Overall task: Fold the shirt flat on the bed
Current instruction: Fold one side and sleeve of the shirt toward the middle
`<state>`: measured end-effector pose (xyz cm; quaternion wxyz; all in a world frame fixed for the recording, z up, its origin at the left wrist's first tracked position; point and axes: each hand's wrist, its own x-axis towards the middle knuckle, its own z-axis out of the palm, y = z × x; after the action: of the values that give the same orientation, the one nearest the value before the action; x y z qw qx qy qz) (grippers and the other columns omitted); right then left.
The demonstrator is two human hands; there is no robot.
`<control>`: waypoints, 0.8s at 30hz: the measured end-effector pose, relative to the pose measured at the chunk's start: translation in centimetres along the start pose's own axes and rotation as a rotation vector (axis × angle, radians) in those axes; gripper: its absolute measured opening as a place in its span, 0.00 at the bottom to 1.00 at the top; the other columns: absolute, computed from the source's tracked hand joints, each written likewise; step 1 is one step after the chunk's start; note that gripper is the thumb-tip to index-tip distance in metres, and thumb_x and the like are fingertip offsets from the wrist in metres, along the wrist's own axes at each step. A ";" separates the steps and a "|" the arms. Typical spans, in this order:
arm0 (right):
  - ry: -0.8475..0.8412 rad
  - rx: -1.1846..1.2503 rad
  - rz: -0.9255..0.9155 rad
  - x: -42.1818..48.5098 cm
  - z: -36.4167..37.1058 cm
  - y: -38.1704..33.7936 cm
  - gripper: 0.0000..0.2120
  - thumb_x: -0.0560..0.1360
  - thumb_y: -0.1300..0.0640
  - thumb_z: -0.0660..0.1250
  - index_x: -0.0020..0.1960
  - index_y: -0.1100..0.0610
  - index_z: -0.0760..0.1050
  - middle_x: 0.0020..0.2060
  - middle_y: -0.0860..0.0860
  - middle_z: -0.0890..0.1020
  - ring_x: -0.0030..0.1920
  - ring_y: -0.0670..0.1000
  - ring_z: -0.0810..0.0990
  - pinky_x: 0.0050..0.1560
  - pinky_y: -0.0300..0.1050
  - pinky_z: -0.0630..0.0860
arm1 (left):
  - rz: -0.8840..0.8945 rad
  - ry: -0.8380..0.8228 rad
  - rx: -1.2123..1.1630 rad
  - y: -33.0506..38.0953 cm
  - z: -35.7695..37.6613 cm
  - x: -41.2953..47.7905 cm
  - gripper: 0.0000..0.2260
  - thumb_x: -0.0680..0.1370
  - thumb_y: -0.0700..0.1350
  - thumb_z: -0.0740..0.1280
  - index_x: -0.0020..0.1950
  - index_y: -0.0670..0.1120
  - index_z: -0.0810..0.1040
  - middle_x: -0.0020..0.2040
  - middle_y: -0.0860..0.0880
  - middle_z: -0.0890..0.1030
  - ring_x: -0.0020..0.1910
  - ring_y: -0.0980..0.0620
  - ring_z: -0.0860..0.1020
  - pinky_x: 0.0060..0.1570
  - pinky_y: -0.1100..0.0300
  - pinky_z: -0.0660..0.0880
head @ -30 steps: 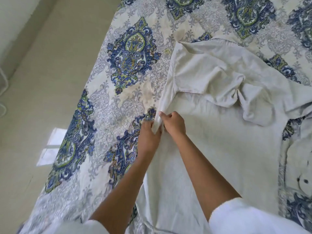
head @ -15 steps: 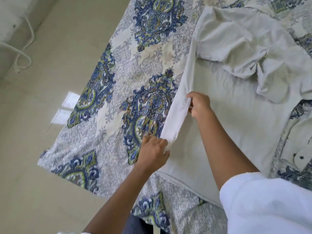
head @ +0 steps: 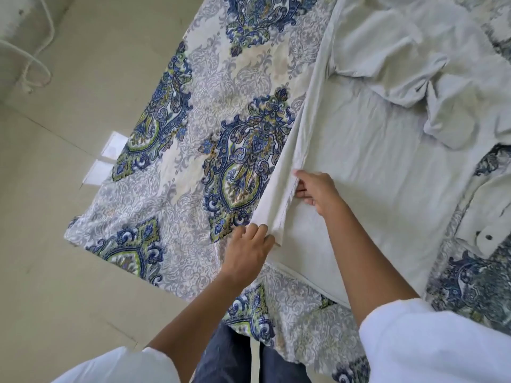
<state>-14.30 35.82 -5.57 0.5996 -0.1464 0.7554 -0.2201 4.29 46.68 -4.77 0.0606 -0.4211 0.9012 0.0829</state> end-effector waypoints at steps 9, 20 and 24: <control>0.126 -0.105 -0.110 0.6 1.1 1.0 0.14 0.72 0.62 0.66 0.31 0.56 0.66 0.28 0.53 0.70 0.36 0.53 0.70 0.38 0.45 0.67 | -0.074 0.003 -0.016 -1.0 1.6 0.4 0.17 0.70 0.42 0.59 0.59 0.43 0.69 0.44 0.47 0.76 0.37 0.47 0.74 0.35 0.55 0.71; 0.034 -0.128 0.185 1.9 0.5 -1.3 0.03 0.72 0.64 0.67 0.43 0.65 0.74 0.34 0.57 0.78 0.31 0.53 0.77 0.29 0.43 0.76 | 0.153 -0.028 -0.103 -3.0 1.8 1.5 0.16 0.65 0.41 0.72 0.45 0.49 0.66 0.37 0.50 0.73 0.32 0.49 0.72 0.30 0.57 0.68; 0.202 0.160 -0.039 4.1 -0.5 -4.5 0.05 0.71 0.59 0.69 0.39 0.59 0.75 0.33 0.55 0.77 0.35 0.55 0.76 0.30 0.42 0.71 | 0.174 -0.021 -0.114 -3.1 1.7 2.1 0.18 0.64 0.41 0.73 0.47 0.48 0.68 0.38 0.50 0.74 0.33 0.50 0.72 0.31 0.58 0.69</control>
<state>-15.92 30.06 -6.69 0.5256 -0.0899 0.7890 -0.3052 5.39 43.46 -7.09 0.0386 -0.3429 0.9276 0.1435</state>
